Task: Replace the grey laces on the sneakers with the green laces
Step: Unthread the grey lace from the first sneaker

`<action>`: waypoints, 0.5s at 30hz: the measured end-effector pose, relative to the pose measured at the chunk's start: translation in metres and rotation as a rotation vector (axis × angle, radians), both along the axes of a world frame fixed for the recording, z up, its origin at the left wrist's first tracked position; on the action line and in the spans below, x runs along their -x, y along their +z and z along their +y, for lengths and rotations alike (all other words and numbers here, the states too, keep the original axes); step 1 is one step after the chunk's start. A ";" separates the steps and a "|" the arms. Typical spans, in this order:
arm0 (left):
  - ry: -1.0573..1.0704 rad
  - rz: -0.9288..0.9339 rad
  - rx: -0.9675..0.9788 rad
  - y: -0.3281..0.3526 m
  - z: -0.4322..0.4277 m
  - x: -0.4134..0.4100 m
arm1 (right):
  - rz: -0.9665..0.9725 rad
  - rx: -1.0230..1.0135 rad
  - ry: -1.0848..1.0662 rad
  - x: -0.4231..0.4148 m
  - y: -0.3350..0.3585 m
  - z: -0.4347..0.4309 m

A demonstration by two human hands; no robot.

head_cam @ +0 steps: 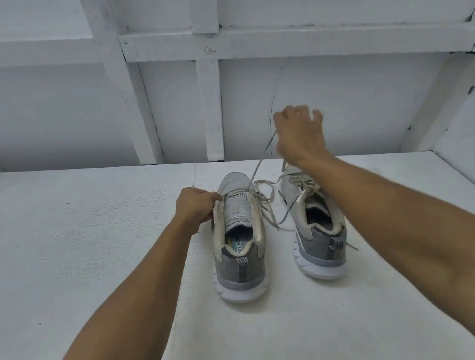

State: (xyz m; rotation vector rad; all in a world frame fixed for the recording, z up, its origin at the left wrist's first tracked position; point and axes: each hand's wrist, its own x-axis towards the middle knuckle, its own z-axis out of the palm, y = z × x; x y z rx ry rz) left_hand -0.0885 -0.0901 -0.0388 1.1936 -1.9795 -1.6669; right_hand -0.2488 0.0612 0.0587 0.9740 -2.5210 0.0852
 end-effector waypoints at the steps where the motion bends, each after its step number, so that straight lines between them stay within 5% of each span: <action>1: 0.007 0.005 -0.010 0.000 0.000 0.000 | 0.010 0.036 -0.016 0.005 0.009 0.002; 5: 0.021 0.018 -0.026 -0.001 0.004 -0.001 | -0.178 -0.043 0.112 -0.003 0.004 -0.004; 9: 0.037 0.016 -0.026 0.001 0.005 -0.003 | -0.335 -0.332 0.255 -0.030 -0.041 -0.013; 12: 0.039 0.019 -0.029 0.001 0.006 -0.002 | -0.311 -0.370 0.249 -0.036 -0.053 -0.014; 15: 0.040 0.021 -0.027 0.002 0.006 -0.003 | -0.136 -0.193 0.131 -0.019 -0.030 -0.007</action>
